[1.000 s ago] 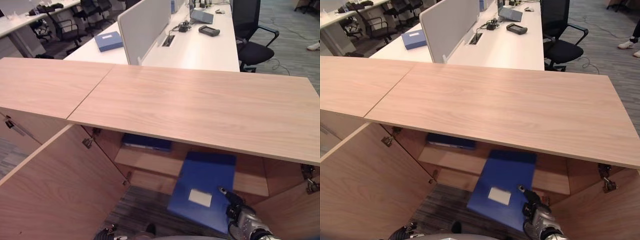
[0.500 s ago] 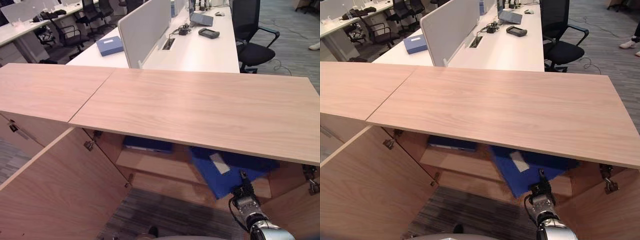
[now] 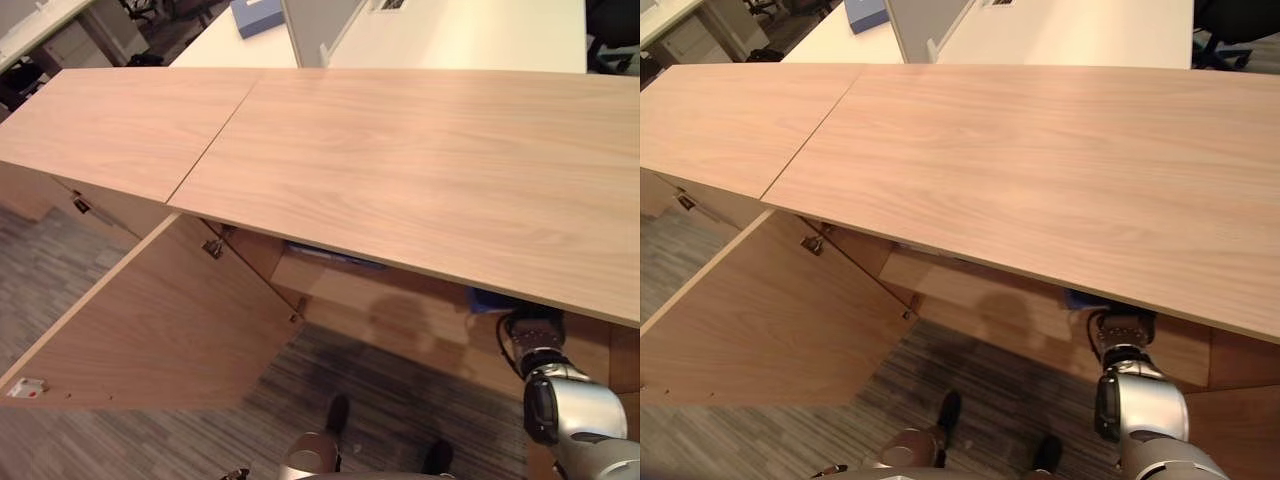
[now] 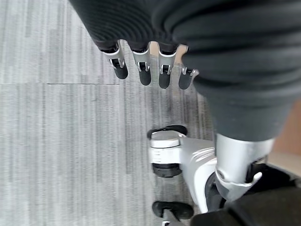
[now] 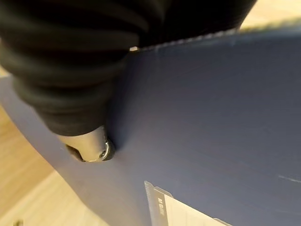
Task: Put the empty folder in the office cabinet
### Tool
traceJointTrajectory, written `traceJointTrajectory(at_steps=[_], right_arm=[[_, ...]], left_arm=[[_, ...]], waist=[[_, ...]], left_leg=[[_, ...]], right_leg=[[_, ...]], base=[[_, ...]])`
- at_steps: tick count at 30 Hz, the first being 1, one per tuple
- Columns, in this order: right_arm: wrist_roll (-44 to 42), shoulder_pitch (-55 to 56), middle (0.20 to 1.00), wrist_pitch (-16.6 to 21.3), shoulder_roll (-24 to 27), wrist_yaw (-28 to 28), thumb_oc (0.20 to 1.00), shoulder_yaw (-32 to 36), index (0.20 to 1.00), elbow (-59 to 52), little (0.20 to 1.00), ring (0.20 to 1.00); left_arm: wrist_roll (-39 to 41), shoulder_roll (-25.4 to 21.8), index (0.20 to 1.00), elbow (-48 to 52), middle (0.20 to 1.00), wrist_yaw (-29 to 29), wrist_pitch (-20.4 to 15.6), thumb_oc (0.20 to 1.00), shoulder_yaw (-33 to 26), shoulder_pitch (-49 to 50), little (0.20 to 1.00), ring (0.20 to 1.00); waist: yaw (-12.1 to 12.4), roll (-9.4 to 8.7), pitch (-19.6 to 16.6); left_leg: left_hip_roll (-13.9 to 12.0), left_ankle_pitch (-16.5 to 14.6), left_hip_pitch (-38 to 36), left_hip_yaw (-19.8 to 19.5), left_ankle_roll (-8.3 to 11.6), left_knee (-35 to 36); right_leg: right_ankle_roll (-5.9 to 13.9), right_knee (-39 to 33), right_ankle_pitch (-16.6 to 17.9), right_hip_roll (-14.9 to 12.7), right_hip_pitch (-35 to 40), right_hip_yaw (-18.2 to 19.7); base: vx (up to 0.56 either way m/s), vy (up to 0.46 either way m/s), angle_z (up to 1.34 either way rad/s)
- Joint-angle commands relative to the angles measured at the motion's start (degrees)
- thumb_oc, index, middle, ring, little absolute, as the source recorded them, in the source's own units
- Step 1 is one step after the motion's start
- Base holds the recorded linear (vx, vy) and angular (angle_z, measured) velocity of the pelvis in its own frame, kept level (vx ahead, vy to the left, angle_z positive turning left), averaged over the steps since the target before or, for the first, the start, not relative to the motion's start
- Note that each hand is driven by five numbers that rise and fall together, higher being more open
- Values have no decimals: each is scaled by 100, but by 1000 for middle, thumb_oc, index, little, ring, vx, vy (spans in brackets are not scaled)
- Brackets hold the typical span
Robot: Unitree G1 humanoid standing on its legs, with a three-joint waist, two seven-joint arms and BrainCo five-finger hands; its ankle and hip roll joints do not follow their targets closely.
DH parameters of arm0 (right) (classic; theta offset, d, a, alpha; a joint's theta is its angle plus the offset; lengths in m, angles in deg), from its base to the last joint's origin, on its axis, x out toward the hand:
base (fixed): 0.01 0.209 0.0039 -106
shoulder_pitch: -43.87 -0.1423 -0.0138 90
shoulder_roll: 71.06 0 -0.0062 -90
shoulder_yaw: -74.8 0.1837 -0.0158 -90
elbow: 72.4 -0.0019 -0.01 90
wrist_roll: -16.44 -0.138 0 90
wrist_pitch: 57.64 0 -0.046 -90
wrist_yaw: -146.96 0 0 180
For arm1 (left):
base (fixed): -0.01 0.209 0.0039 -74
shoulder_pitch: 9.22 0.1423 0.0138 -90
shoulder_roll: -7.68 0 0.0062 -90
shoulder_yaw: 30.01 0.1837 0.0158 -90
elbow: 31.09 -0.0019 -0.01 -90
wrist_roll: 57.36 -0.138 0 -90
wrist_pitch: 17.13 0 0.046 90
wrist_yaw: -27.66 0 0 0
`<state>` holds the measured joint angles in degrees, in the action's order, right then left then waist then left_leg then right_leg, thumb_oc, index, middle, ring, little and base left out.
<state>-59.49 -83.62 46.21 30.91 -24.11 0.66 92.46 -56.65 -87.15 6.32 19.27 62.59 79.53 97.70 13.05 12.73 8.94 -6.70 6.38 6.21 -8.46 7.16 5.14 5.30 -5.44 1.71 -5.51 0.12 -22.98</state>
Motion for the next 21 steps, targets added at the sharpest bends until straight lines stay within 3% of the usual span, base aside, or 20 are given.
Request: traceJointTrajectory(at_steps=[1, 3, 8, 10, 12, 17, 19, 20, 21], right_arm=[[35, -1078, 200, 293, 802, -151, 200, -108, 200, -166, 200, 200], [-53, -1335, 200, 333, 1261, -61, 200, -104, 200, -108, 200, 200], [-103, -1586, 200, 392, 1827, 48, 200, -109, 200, -48, 200, 200], [-195, -1844, 200, 393, 2453, 133, 200, -88, 200, 85, 200, 200], [-221, -1990, 200, 402, 2670, 179, 200, -154, 200, 108, 200, 200], [-195, -2503, 200, 437, 3042, 261, 200, -435, 200, 57, 200, 200], [-210, -2606, 200, 443, 3103, 268, 200, -494, 200, 76, 200, 200], [-194, -2659, 200, 480, 3153, 233, 200, -560, 200, 51, 200, 200], [-288, -2718, 200, 506, 3060, 204, 200, -624, 200, 81, 200, 200]], left_arm=[[-105, -533, 1000, 160, 1000, 39, -171, 1000, 440, -396, 1000, 1000], [38, -639, 1000, 448, 1000, 87, -221, 1000, 511, -441, 1000, 1000], [313, -809, 1000, 831, 1000, 115, -304, 1000, 567, -530, 1000, 1000], [406, -1021, 1000, 1286, 1000, 42, -409, 1000, 750, -505, 1000, 1000], [514, -1132, 1000, 1522, 1000, -5, -426, 1000, 790, -459, 1000, 1000], [893, -1370, 1000, 2014, 1000, -94, -484, 1000, 749, -377, 1000, 1000], [964, -1427, 1000, 2104, 1000, -101, -504, 1000, 741, -382, 1000, 1000], [267, -1751, 1000, 1901, 1000, 310, -893, 1000, 727, -669, 1000, 1000], [964, -1682, 1000, 2118, 1000, -14, -332, 1000, 739, -832, 1000, 1000]], waist=[[272, -415, 87], [367, -277, 137], [446, -66, 228], [509, 190, 255], [560, 301, 273], [610, 557, 402], [610, 569, 397], [530, 565, 450], [563, 573, 443]], left_leg=[[-25, -563, -240, -29, 212, -82], [35, -500, -55, -137, 231, -81], [109, -499, 125, -239, 270, -86], [214, -451, 341, -342, 262, -85], [245, -434, 428, -358, 249, -89], [328, -522, 734, -293, 163, -369], [340, -668, 785, -289, 162, -476], [343, -750, 888, -250, 163, -659], [382, -841, 996, -217, 167, -835]], right_leg=[[489, 157, -469, -494, 292, 69], [513, 191, -468, -564, 185, -40], [520, 338, -572, -653, 14, -163], [526, 649, -665, -812, -301, -253], [522, 858, -741, -897, -489, -255], [499, 1784, -970, -1162, -1220, -15], [520, 1982, -1159, -1203, -1330, 116], [508, 2225, -1232, -1261, -1519, 256], [497, 2409, -1329, -1316, -1648, 328]], base=[[-16, 21, 13], [-29, 33, 32], [-3, 17, 22], [-14, 86, 24], [-17, 68, 24], [-28, 84, 0], [58, 12, -11], [96, 25, -4], [38, 46, 1]])
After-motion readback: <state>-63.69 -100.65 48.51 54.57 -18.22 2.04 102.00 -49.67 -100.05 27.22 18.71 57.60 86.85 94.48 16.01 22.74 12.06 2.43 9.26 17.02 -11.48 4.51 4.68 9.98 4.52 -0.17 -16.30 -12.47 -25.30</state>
